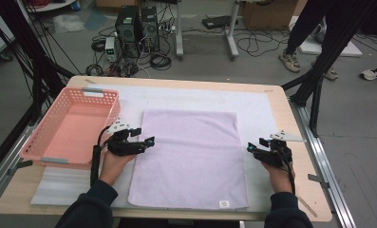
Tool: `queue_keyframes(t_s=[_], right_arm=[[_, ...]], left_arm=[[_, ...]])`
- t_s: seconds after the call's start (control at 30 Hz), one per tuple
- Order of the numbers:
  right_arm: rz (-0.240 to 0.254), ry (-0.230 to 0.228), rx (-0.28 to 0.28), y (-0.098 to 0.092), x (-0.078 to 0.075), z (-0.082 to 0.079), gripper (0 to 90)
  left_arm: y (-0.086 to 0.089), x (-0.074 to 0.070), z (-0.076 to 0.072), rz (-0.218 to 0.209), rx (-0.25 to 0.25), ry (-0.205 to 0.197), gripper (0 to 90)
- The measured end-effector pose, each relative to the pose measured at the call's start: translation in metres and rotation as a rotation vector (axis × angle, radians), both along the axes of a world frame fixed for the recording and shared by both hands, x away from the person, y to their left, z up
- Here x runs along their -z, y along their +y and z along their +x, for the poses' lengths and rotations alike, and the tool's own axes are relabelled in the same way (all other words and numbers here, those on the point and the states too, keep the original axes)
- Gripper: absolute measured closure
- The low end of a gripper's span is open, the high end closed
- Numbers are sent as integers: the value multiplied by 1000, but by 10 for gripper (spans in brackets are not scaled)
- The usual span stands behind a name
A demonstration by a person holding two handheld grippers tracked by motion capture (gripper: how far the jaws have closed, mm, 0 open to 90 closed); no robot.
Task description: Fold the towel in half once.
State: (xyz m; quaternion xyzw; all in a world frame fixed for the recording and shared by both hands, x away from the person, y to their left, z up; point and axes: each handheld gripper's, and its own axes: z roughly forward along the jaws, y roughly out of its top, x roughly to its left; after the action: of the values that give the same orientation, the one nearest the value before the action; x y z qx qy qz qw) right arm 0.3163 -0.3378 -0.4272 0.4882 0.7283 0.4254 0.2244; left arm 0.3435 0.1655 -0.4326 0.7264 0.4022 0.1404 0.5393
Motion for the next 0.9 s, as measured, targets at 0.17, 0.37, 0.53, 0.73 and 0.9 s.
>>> queue_keyframes(t_s=[0.17, 0.37, 0.53, 0.73, 0.9], right_arm=[[16, -52, -25, -6, -6, -18, 205], [5, -54, -38, -2, -3, -15, 205], [-11, -47, -55, 4, -1, -13, 205], [-6, -58, -47, 3, -3, -13, 205], [-5, -62, -47, 5, -4, -13, 205]], left_arm=[[4, -3, -11, -55, 7, -37, 164], [10, -2, -16, -25, -18, -43, 169], [8, 0, -16, -12, -17, -39, 172], [6, 3, -16, 6, -20, -27, 174], [7, 2, -17, 5, -23, -24, 174]])
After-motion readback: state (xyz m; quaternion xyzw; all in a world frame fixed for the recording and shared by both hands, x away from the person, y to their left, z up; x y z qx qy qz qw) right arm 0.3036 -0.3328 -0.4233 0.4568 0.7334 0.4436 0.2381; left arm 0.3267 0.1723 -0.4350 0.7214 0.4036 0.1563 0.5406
